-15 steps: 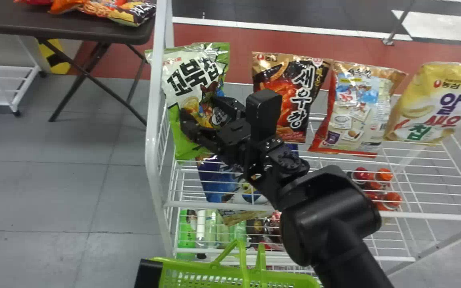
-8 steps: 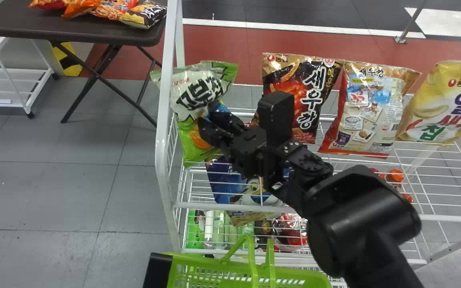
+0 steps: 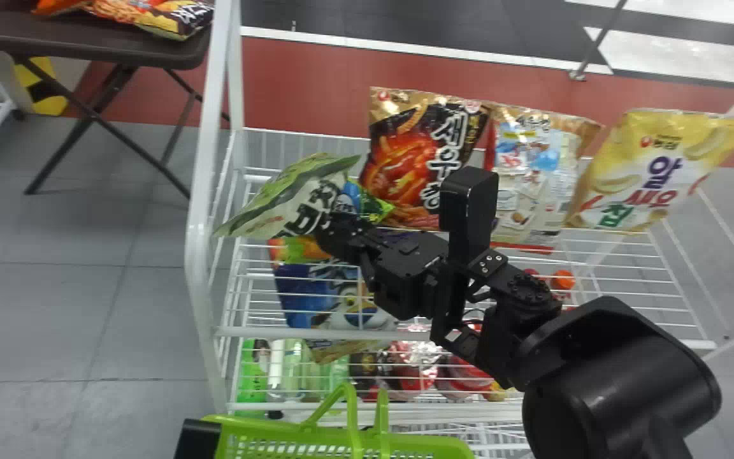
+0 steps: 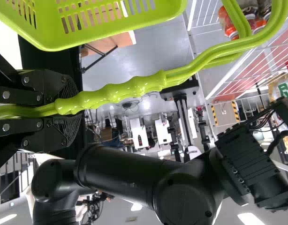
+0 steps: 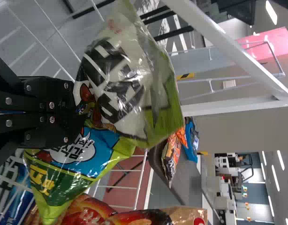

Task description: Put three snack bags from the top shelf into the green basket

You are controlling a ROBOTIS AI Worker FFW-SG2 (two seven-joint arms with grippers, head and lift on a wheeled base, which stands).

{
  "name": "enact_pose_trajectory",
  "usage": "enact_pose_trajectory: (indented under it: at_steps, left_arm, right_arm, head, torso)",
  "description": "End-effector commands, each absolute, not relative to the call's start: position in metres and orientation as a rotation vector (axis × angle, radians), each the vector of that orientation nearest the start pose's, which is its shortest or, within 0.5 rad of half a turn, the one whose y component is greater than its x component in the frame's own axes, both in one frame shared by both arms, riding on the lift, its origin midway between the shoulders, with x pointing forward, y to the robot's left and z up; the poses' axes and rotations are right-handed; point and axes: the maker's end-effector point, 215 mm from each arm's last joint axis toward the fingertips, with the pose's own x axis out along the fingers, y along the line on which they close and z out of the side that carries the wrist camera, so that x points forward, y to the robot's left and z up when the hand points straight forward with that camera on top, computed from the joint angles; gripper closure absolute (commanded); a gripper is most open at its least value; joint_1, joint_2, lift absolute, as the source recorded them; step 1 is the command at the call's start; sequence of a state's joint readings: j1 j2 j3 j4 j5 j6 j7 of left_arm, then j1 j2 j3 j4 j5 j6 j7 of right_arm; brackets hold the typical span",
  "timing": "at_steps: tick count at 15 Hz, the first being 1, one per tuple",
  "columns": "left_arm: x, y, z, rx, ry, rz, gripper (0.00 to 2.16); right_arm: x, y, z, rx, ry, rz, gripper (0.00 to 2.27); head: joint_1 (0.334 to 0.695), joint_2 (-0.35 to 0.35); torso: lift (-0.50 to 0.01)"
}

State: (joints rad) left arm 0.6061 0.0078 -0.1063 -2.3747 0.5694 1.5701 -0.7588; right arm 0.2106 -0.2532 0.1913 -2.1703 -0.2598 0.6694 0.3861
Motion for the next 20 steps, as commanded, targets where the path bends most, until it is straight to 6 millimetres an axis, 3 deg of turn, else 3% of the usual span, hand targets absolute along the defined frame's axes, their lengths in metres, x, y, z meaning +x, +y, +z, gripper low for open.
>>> enact_pose_trajectory:
  at_steps: [1, 3, 5, 9, 15, 17, 20]
  left_arm:
    - [0.109, -0.066, -0.368, -0.887, 1.189, -1.219, 2.15]
    - [0.106, -0.066, -0.367, -0.887, 1.191, -1.216, 2.15]
    - [0.105, -0.066, -0.366, -0.887, 1.191, -1.220, 2.15]
    - [0.112, -0.065, -0.367, -0.893, 1.181, -1.213, 2.15]
    - [0.124, -0.059, -0.370, -0.885, 1.157, -1.187, 2.15]
    - [0.129, -0.057, -0.371, -0.880, 1.148, -1.179, 2.15]
    - [0.137, -0.055, -0.369, -0.879, 1.116, -1.174, 2.15]
  right_arm:
    - [0.445, -0.066, -0.332, 0.095, 0.321, 0.727, 2.22]
    - [0.430, -0.073, -0.324, 0.115, 0.336, 0.726, 2.22]
    - [0.408, -0.094, -0.314, 0.113, 0.376, 0.699, 2.22]
    - [0.358, -0.167, -0.303, 0.102, 0.519, 0.600, 2.22]
    - [0.269, -0.233, -0.307, 0.246, 0.771, 0.550, 2.22]
    - [0.251, -0.249, -0.307, 0.282, 0.813, 0.525, 2.22]
    - [0.237, -0.246, -0.313, 0.334, 0.837, 0.539, 2.22]
  head:
    - [0.695, -0.239]
    - [0.695, -0.264]
    - [0.695, -0.300]
    - [0.695, -0.350]
    - [0.695, -0.350]
    - [0.695, -0.350]
    - [0.695, -0.350]
  torso:
    - [-0.050]
    - [-0.050]
    - [-0.050]
    - [-0.050]
    - [-0.050]
    - [-0.050]
    - [-0.050]
